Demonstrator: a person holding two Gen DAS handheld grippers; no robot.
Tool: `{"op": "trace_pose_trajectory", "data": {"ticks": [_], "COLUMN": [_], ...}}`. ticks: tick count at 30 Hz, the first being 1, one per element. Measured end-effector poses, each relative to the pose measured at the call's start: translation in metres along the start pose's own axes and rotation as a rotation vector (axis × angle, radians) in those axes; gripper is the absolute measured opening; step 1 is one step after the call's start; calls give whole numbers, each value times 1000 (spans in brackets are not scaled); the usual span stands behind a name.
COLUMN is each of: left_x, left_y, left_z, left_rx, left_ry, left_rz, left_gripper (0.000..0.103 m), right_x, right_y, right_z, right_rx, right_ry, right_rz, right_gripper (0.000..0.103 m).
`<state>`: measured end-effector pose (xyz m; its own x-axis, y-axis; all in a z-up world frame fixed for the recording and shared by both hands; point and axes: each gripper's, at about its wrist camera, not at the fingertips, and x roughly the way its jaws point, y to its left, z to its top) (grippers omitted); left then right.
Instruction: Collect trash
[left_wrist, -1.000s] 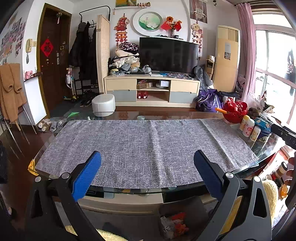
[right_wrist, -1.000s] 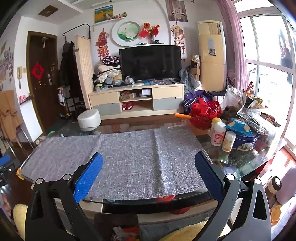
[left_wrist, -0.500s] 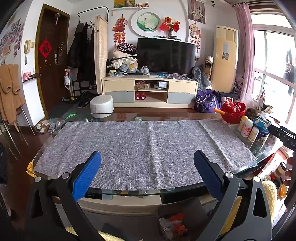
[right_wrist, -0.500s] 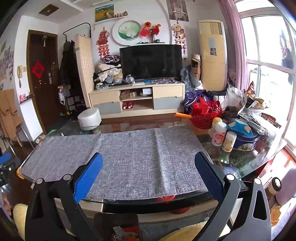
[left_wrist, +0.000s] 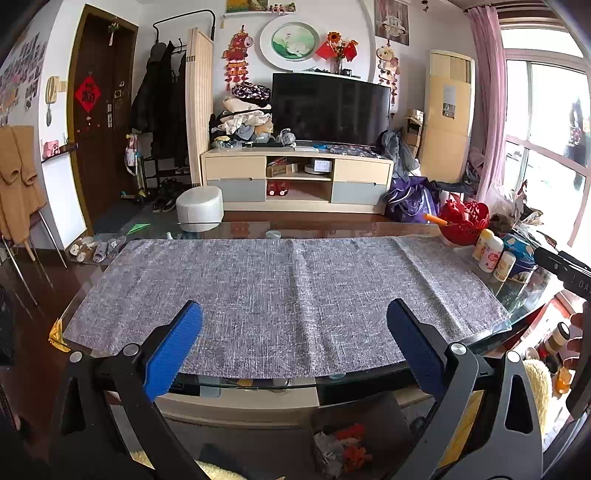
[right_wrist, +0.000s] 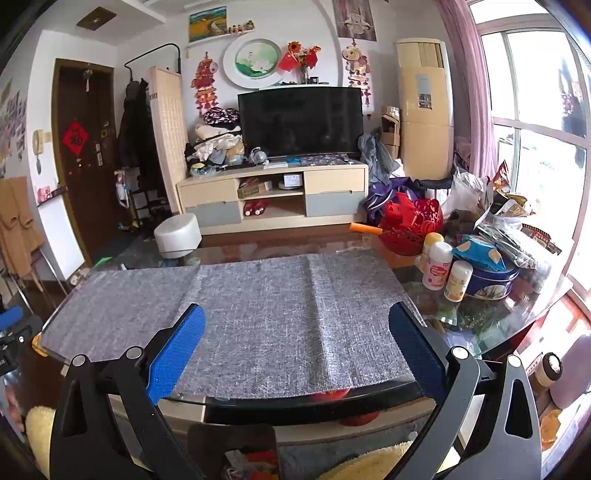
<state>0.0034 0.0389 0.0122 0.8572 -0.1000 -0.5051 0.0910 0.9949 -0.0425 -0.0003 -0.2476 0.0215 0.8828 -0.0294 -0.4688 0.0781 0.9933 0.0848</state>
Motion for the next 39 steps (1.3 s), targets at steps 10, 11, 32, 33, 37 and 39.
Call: {"op": "trace_pose_trajectory", "data": {"ticks": [10, 11, 32, 33, 37, 39], "left_x": [1, 2, 0, 0, 0, 0], "left_y": [3, 3, 1, 1, 1, 1], "left_z": [0, 0, 1, 1, 1, 1], "left_rx": [-14, -13, -19, -18, -19, -20], "left_ry": [0, 1, -1, -1, -2, -2], "left_rz": [0, 0, -1, -1, 0, 0], "left_gripper": [95, 95, 95, 95, 95, 95], "right_x": [0, 0, -3, -3, -3, -3], "right_y": [0, 0, 0, 0, 4, 7], "right_z": [1, 1, 3, 3, 1, 0], "right_rx": [8, 10, 17, 17, 14, 14], "right_ry": [-3, -4, -10, -10, -6, -5], "right_rz": [-5, -6, -3, -3, 1, 2], "right_gripper": [100, 100, 100, 100, 100, 100]}}
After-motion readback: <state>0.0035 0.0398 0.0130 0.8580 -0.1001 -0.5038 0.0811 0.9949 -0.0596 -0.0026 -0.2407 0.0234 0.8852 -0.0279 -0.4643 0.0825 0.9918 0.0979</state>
